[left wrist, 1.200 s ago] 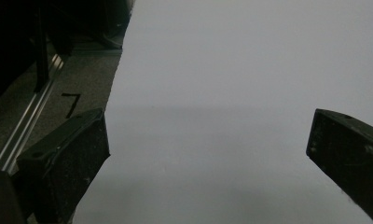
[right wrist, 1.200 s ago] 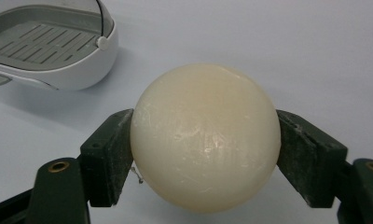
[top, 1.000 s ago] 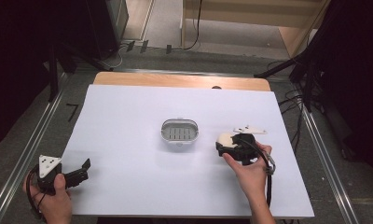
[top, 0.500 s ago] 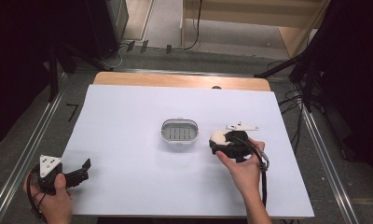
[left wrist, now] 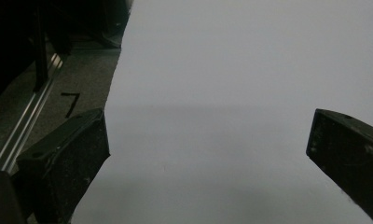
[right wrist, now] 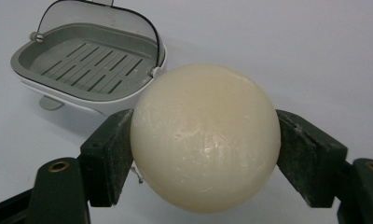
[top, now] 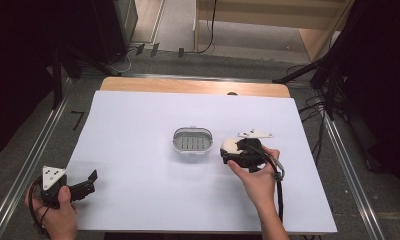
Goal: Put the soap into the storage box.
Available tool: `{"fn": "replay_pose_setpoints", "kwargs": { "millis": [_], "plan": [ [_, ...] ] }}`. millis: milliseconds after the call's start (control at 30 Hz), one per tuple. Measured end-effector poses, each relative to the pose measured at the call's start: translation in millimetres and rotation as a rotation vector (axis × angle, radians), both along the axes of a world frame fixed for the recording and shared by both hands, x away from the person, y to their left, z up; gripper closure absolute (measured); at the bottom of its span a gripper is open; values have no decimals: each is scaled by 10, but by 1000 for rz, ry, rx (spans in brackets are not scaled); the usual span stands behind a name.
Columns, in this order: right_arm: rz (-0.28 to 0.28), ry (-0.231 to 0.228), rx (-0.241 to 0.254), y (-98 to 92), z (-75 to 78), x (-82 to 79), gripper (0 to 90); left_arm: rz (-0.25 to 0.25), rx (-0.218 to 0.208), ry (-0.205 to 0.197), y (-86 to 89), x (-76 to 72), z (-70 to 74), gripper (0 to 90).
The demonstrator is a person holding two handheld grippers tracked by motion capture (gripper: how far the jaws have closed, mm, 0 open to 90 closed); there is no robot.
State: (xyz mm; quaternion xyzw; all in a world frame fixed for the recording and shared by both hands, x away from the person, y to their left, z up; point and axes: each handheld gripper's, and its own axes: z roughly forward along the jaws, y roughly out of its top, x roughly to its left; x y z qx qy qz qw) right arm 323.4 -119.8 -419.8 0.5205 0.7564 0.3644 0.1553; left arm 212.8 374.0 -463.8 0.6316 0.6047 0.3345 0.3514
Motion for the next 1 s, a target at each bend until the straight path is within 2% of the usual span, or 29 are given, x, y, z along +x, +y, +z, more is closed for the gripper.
{"fn": "replay_pose_setpoints", "kwargs": {
  "millis": [1000],
  "plan": [
    [44,-17,5,283,109,119,256,2,-10,5,5,7,-1,0]
  ]
}}
